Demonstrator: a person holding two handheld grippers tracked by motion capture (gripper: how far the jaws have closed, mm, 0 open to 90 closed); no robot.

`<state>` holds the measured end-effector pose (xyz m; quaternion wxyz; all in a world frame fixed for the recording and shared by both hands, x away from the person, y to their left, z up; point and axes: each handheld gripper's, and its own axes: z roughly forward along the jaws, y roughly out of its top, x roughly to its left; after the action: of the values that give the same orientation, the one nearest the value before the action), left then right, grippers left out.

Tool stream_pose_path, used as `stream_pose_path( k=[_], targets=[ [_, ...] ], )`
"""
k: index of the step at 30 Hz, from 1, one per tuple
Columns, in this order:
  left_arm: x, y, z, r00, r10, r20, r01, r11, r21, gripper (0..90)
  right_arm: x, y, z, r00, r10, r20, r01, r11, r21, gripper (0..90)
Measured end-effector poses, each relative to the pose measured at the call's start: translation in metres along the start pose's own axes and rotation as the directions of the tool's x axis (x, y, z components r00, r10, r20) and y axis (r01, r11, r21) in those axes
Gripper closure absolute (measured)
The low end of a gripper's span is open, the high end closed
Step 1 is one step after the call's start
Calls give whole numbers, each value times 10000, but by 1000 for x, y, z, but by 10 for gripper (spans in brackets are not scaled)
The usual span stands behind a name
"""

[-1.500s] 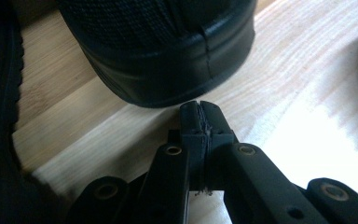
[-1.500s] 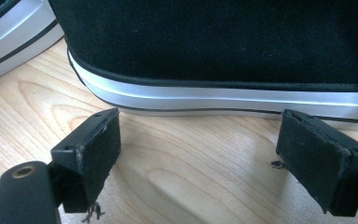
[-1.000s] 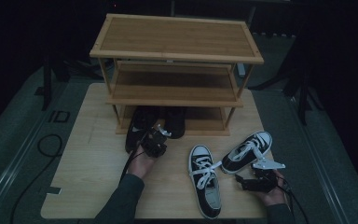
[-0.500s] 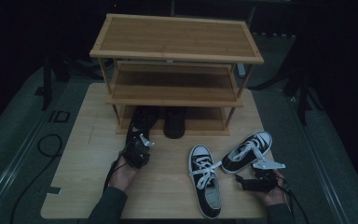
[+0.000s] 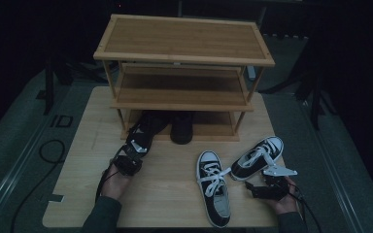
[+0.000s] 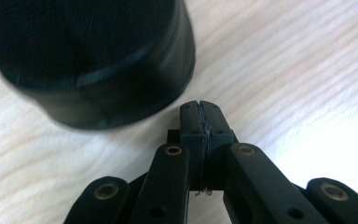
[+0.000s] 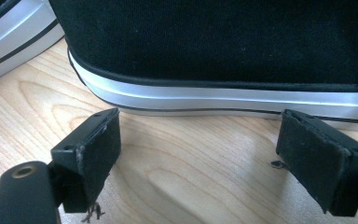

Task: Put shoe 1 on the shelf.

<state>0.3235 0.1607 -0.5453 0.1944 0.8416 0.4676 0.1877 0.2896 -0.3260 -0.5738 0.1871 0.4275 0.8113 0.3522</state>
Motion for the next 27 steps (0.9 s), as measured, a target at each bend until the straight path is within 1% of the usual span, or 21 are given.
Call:
stream_pose_path(
  k=[3,7,12,14,16,19,20,21,23,27],
  targets=[
    [8,-8,-3,9994,-336,-111,335,9994,-60,894,0,0,0,10000,1,2,-1,10000,1,136],
    [19,-14,-4,9976,-644,-256,643,9979,-61,894,0,0,0,10000,1,0,-1,10000,0,137],
    [30,-17,-4,9940,-1035,-346,1031,9946,-140,894,0,0,0,10000,0,0,0,10000,1,137],
    [33,-18,-4,9916,-1253,-331,1244,9919,-261,895,0,0,0,10000,0,0,0,10000,1,137],
    [35,-17,-5,9900,-1379,-291,1367,9899,-372,895,0,0,0,10000,-2,0,2,10000,0,137],
    [37,-12,-5,9886,-1486,-256,1472,9878,-519,895,0,0,0,10000,0,0,0,10000,2,137],
    [38,-10,-5,9881,-1513,-261,1498,9874,-516,895,0,0,0,10000,1,-2,-1,10000,-2,136],
    [38,-8,-4,9880,-1501,-366,1483,9878,-477,894,0,0,0,10000,1,-6,-1,10000,-1,136],
    [40,-6,-4,9864,-1609,-341,1590,9858,-535,894,0,0,0,10000,1,-3,-1,10000,0,136],
    [40,-2,-3,9866,-1605,-289,1587,9857,-564,894,0,0,0,10000,-1,-9,1,10000,-1,136]
  ],
)
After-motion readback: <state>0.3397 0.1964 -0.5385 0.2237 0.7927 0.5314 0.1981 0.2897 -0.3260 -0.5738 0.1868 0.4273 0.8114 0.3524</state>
